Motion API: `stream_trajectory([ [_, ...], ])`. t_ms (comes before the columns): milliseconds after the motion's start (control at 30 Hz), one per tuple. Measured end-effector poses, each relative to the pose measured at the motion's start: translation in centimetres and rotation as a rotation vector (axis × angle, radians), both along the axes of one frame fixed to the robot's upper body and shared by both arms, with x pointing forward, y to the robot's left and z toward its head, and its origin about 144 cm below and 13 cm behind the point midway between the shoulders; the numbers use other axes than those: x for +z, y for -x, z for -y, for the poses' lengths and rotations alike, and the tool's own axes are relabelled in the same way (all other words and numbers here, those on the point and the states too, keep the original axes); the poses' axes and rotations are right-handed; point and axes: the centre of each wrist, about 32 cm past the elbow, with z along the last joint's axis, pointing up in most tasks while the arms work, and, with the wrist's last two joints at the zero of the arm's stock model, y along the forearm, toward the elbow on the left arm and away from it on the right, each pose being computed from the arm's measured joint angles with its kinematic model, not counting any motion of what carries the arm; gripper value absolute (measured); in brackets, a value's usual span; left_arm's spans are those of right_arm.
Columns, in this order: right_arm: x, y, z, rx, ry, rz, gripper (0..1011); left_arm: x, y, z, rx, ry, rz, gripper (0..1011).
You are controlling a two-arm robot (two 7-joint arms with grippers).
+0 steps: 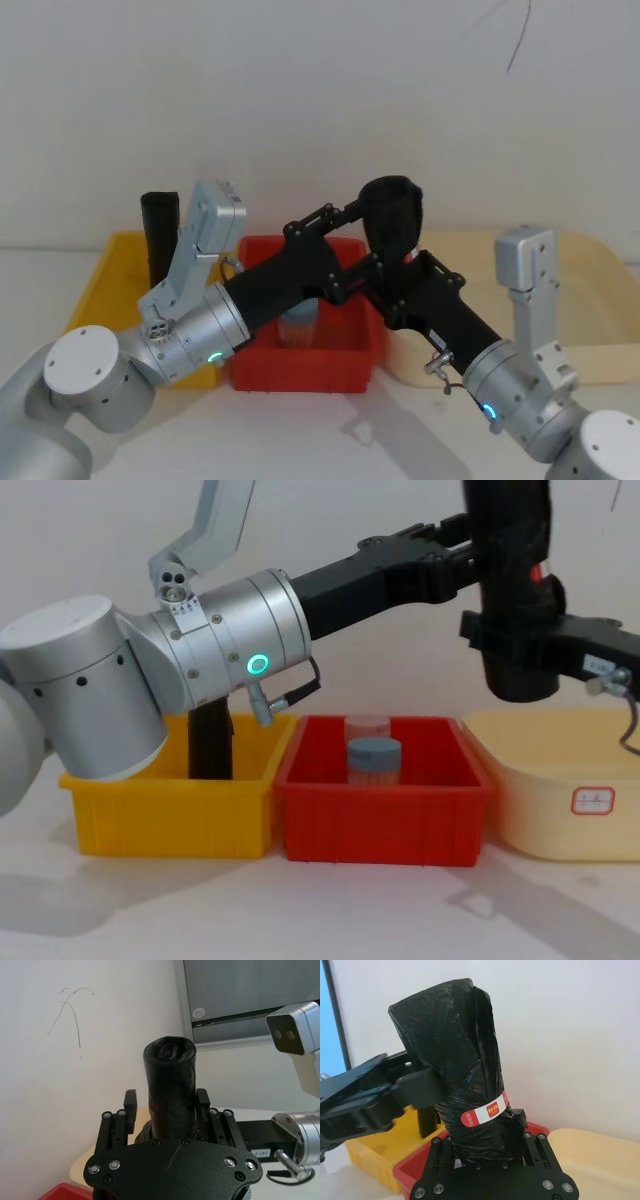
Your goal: Pick up the garbage bag with the one hand and transfer it to the other hand.
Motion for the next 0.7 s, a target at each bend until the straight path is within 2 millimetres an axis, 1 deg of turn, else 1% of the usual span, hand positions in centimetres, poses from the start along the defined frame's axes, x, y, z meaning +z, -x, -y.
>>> stream_trajectory([
  [33, 0.0, 0.0, 0.1, -0.002, -0.005, -0.003, 572, 0.0, 0.0, 0.0, 0.0, 0.0, 0.0, 705],
  [100, 0.1, 0.0, 0.4, -0.009, -0.014, -0.011, 572, 0.0, 0.0, 0.0, 0.0, 0.0, 0.0, 780],
  [167, 0.3, -0.1, 0.9, -0.017, -0.022, -0.023, 572, 0.0, 0.0, 0.0, 0.0, 0.0, 0.0, 818],
  [200, 0.4, -0.2, 1.1, -0.021, -0.023, -0.027, 572, 0.0, 0.0, 0.0, 0.0, 0.0, 0.0, 870],
  [300, 0.6, -0.6, 1.9, -0.034, -0.027, -0.048, 572, 0.0, 0.0, 0.0, 0.0, 0.0, 0.0, 953],
  [367, 0.7, -0.8, 2.4, -0.041, -0.024, -0.058, 572, 0.0, 0.0, 0.0, 0.0, 0.0, 0.0, 984],
  [400, 0.8, -1.1, 2.9, -0.051, -0.018, -0.07, 572, 0.0, 0.0, 0.0, 0.0, 0.0, 0.0, 1001],
  [567, 1.1, -2.0, 4.5, -0.074, 0.011, -0.106, 572, 0.0, 0.0, 0.0, 0.0, 0.0, 0.0, 1000],
  [700, 1.3, -3.4, 6.6, -0.109, 0.053, -0.149, 572, 0.0, 0.0, 0.0, 0.0, 0.0, 0.0, 1000],
])
